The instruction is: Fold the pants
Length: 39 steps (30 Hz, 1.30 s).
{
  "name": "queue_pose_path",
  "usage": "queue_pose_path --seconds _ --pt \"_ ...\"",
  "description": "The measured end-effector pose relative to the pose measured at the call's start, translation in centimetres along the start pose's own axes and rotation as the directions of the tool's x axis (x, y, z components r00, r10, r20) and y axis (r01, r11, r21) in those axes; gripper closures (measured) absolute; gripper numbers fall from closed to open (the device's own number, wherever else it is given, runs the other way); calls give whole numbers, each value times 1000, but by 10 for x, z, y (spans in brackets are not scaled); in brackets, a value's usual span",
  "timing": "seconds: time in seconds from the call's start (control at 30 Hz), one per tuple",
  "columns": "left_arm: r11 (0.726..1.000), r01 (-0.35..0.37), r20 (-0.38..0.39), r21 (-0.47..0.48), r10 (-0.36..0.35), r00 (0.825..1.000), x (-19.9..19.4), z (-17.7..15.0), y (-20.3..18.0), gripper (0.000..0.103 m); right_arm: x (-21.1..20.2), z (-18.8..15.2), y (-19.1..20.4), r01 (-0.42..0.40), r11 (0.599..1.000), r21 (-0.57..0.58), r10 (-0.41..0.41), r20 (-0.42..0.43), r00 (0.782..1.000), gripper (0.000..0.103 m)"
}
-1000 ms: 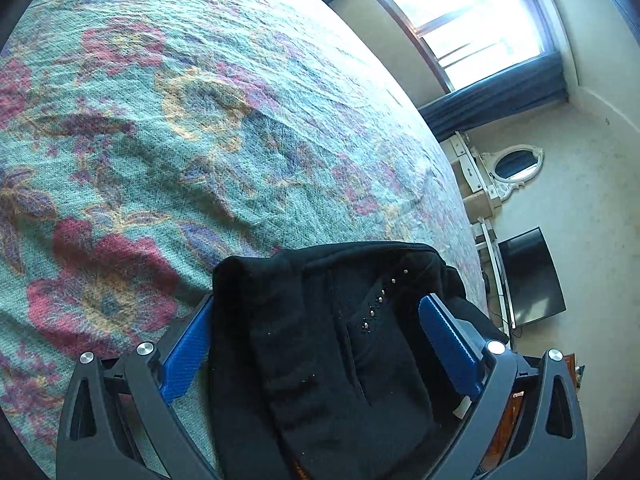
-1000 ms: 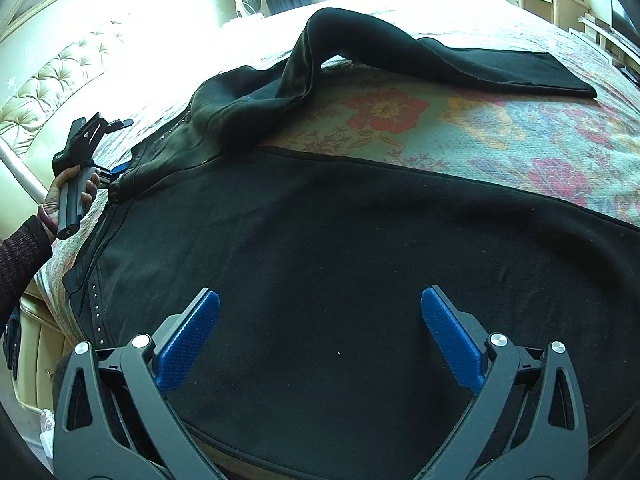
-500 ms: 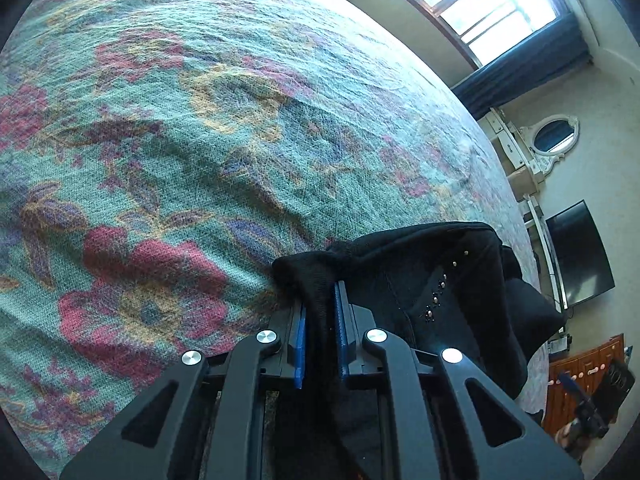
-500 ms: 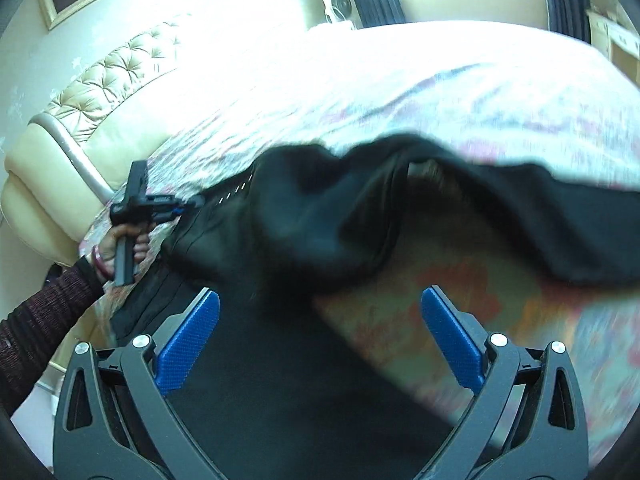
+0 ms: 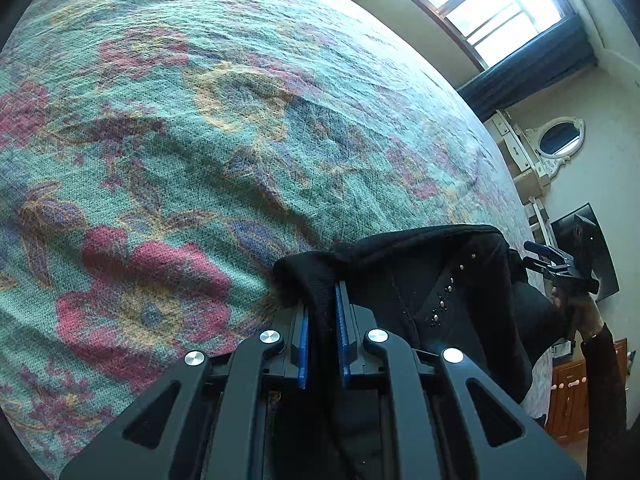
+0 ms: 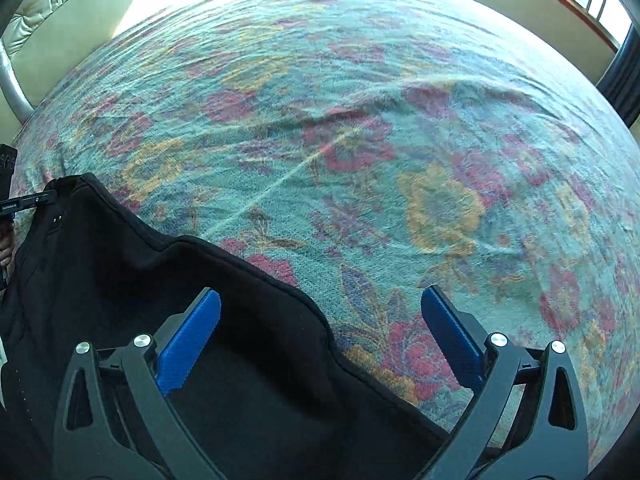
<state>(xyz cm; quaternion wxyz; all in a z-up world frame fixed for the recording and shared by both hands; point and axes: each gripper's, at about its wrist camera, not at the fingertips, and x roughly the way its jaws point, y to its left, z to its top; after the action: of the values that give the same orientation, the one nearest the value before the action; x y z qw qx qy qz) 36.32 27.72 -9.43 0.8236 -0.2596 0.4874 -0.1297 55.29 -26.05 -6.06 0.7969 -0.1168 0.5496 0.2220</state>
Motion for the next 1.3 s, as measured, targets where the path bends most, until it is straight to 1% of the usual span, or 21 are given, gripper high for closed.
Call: queue_pose_path --seconds 0.03,0.07,0.1,0.13,0.17,0.27,0.37,0.5,0.67,0.73,0.8,0.83,0.9,1.0,1.03,1.1,1.13,1.17,1.2,1.27,1.3 --pt "1000 -6 -6 -2 6 1000 1 1 -1 90 8 -1 4 -42 999 1 42 -38 998 13" --pt "1000 -9 -11 -3 9 1000 0 1 0 90 17 -4 4 -84 996 9 84 -83 993 53" --pt "1000 -13 -16 -5 13 1000 1 2 -1 90 20 -7 7 -127 991 40 131 -113 985 63" --pt "1000 -15 -21 -8 15 1000 1 2 -1 90 17 -10 8 -121 991 55 126 -89 988 67" --pt "1000 -15 -24 -11 15 1000 1 3 -1 90 12 -14 11 -123 991 49 126 -73 989 81" --pt "1000 -20 -23 -12 19 1000 0 5 -5 92 -17 -23 21 -46 999 15 45 24 999 90" --pt "1000 -23 9 -18 23 1000 -7 5 -12 93 -68 -37 25 8 999 34 -14 164 986 90" --pt "997 77 103 -24 -74 992 -38 -1 -23 94 -147 -76 52 97 995 -20 -84 335 938 90" --pt "978 190 183 81 -202 962 -109 -36 -46 94 -219 -174 114 237 968 -86 -167 487 857 89" --pt "970 224 186 97 -239 953 -136 -63 -45 94 -226 -220 136 234 970 -69 -168 507 846 89" --pt "967 238 171 95 -251 953 -155 -95 -38 94 -223 -267 161 283 956 -75 -206 513 834 87" --pt "967 238 157 95 -250 955 -163 -115 -35 93 -219 -288 171 289 954 -80 -211 509 835 86" --pt "970 231 112 80 -239 965 -168 -151 -25 91 -206 -321 182 242 968 -71 -184 461 868 85" --pt "977 208 38 44 -209 977 -161 -194 -12 90 -179 -354 188 131 991 2 -122 368 922 76" --pt "980 197 33 9 -197 980 -160 -206 -5 90 -171 -362 189 94 995 38 -101 346 933 71" --pt "966 236 64 -103 -231 971 -163 -222 15 89 -163 -373 186 -10 990 141 -36 322 946 56" --pt "948 269 109 -172 -253 961 -168 -228 25 89 -164 -379 182 -86 974 211 9 338 941 46" --pt "930 291 154 -225 -261 953 -174 -235 31 89 -163 -383 176 -195 937 290 82 359 930 33" --pt "919 305 189 -250 -263 946 -179 -239 32 89 -161 -389 168 -315 873 373 158 393 906 29" --pt "909 327 233 -258 -270 934 -183 -245 25 89 -149 -402 159 -503 689 522 258 472 843 25" --pt "906 336 237 -257 -277 931 -181 -246 18 89 -140 -406 155 -588 578 566 310 514 800 25"
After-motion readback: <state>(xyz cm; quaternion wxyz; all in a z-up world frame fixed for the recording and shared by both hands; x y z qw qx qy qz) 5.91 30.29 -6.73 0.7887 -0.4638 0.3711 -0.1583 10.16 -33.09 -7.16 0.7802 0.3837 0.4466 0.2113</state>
